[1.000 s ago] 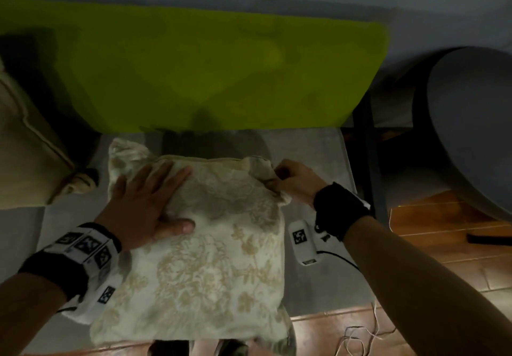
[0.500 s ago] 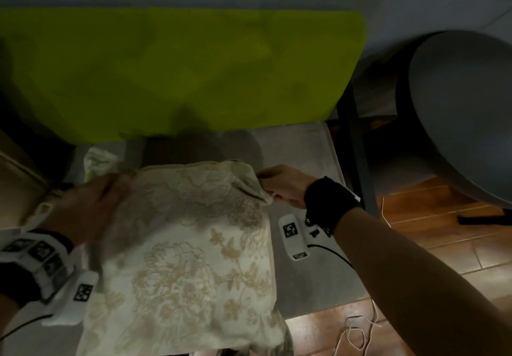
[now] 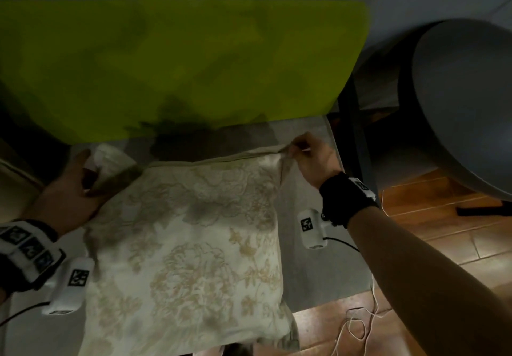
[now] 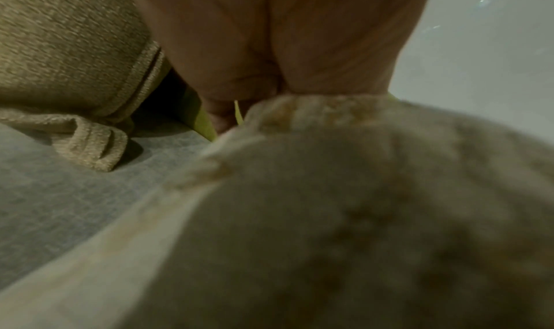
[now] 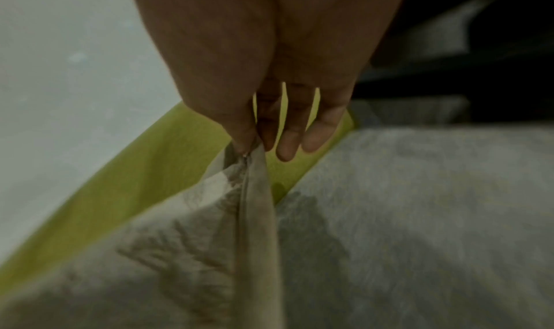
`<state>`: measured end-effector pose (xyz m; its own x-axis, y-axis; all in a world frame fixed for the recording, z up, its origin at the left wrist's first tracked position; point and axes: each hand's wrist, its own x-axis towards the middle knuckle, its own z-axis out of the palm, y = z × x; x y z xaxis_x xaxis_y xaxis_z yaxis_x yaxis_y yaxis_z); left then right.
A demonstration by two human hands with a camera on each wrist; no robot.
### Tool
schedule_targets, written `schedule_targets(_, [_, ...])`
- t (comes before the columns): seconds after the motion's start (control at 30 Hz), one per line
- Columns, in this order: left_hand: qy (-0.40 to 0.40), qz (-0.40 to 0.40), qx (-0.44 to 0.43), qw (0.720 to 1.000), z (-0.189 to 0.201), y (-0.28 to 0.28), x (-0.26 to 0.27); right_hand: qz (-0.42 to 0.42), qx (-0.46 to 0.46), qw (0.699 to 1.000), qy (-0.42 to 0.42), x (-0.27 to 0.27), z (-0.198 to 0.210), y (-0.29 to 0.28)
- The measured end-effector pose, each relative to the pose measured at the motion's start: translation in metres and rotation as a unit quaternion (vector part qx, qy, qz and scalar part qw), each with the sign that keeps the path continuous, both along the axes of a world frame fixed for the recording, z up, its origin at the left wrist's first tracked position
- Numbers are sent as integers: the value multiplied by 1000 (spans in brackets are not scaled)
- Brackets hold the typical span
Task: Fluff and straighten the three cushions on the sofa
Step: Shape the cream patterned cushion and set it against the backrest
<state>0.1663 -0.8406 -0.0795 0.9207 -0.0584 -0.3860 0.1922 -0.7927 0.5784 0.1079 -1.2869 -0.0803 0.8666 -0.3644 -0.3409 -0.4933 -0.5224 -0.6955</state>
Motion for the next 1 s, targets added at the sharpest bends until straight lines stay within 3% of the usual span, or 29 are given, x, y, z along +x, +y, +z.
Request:
schedule_targets(0.07, [-7, 26, -8, 1000, -3, 6, 2, -105, 235, 966, 38, -3, -9, 6])
schedule_targets(0.1, [-9, 47, -9, 999, -7, 10, 4, -116, 288, 949, 54, -5, -10, 7])
schedule_targets(0.13, [-17, 82, -9, 996, -10, 13, 6, -101, 282, 952, 61, -5, -10, 6])
schedule_targets(0.27, [-9, 236, -93, 967, -26, 28, 13, -65, 144, 985, 64, 1, -14, -12])
schedule_targets(0.4, [-11, 210, 1, 978, -44, 49, 19, 36, -77, 993, 84, 7, -14, -2])
schedule_targets(0.5, [-42, 198, 44, 978, -32, 27, 14, 142, -208, 967, -40, 0, -1, 26])
schedule_targets(0.57, [-113, 154, 30, 981, -13, 11, 7, 260, -257, 917, -158, -16, 13, 52])
schedule_targets(0.63, [-196, 30, 25, 980, 11, -7, -10, 385, -256, 862, -209, -40, 19, 84])
schedule_targets(0.7, [-238, -153, 0, 959, 26, -27, -42, 467, -212, 836, -193, -63, 17, 113])
schedule_targets(0.77, [-224, -301, 18, 927, 18, -39, -72, 489, -193, 844, -104, -73, 2, 122])
schedule_targets(0.8, [-152, -307, 52, 938, 12, -41, -84, 484, -190, 853, -55, -73, -8, 121])
schedule_targets(0.87, [5, -233, 127, 964, -5, -40, -95, 463, -184, 867, 6, -65, -24, 116])
schedule_targets(1.0, [57, -239, 154, 957, -26, -42, -83, 442, -154, 878, 99, -50, -51, 100])
